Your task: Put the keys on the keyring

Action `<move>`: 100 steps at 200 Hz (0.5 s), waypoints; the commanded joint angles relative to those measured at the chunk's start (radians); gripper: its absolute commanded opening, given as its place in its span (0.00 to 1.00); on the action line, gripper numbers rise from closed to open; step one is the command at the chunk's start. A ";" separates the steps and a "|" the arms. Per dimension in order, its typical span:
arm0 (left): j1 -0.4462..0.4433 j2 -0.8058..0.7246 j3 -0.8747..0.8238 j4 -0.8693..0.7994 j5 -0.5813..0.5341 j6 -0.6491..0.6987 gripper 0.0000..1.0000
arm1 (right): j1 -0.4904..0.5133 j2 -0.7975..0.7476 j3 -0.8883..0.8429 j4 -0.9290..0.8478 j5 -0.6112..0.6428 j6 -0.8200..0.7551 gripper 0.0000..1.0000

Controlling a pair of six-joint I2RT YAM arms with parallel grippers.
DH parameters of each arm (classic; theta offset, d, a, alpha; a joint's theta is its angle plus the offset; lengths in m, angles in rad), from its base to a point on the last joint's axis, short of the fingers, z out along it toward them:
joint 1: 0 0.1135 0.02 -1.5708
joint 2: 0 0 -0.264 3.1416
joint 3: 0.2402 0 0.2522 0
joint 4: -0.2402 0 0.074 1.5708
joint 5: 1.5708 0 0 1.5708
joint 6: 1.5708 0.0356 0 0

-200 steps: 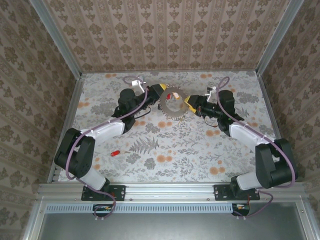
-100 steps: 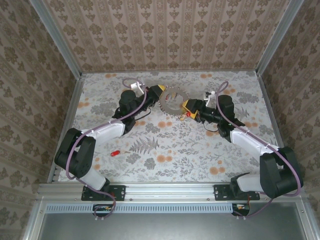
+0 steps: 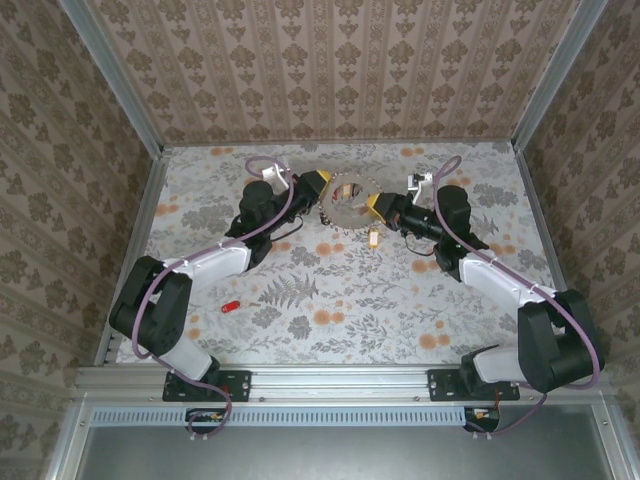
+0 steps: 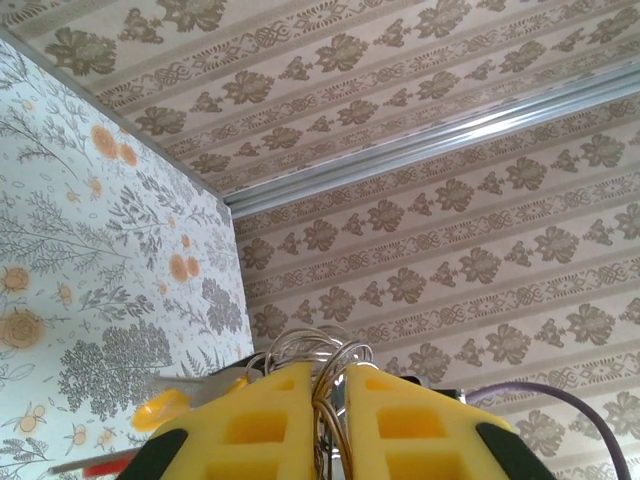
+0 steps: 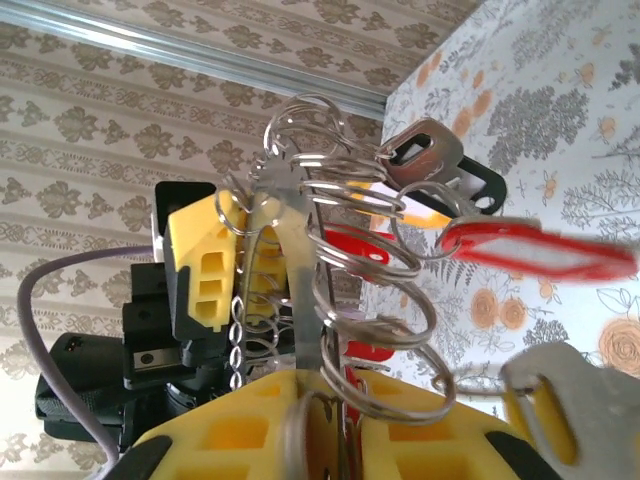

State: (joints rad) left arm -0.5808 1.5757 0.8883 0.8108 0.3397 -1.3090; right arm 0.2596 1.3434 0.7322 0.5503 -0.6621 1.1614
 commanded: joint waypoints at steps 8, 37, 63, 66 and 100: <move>-0.007 -0.014 0.006 0.047 0.060 0.011 0.26 | -0.009 -0.020 0.032 0.002 0.015 -0.040 0.10; 0.008 -0.047 -0.016 -0.044 0.078 0.064 0.58 | -0.038 -0.039 0.049 -0.034 -0.021 -0.063 0.07; 0.030 -0.088 -0.025 -0.191 0.096 0.141 0.80 | -0.061 -0.052 0.066 -0.057 -0.057 -0.079 0.07; 0.033 -0.094 -0.024 -0.220 0.097 0.155 0.83 | -0.063 -0.054 0.067 -0.062 -0.060 -0.083 0.06; 0.055 -0.132 0.053 -0.577 0.124 0.357 1.00 | -0.087 -0.070 0.109 -0.139 -0.120 -0.147 0.06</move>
State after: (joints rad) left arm -0.5400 1.4872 0.8753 0.5213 0.4252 -1.1320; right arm 0.1848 1.3270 0.7666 0.4236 -0.7006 1.0809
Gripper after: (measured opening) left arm 0.982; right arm 0.164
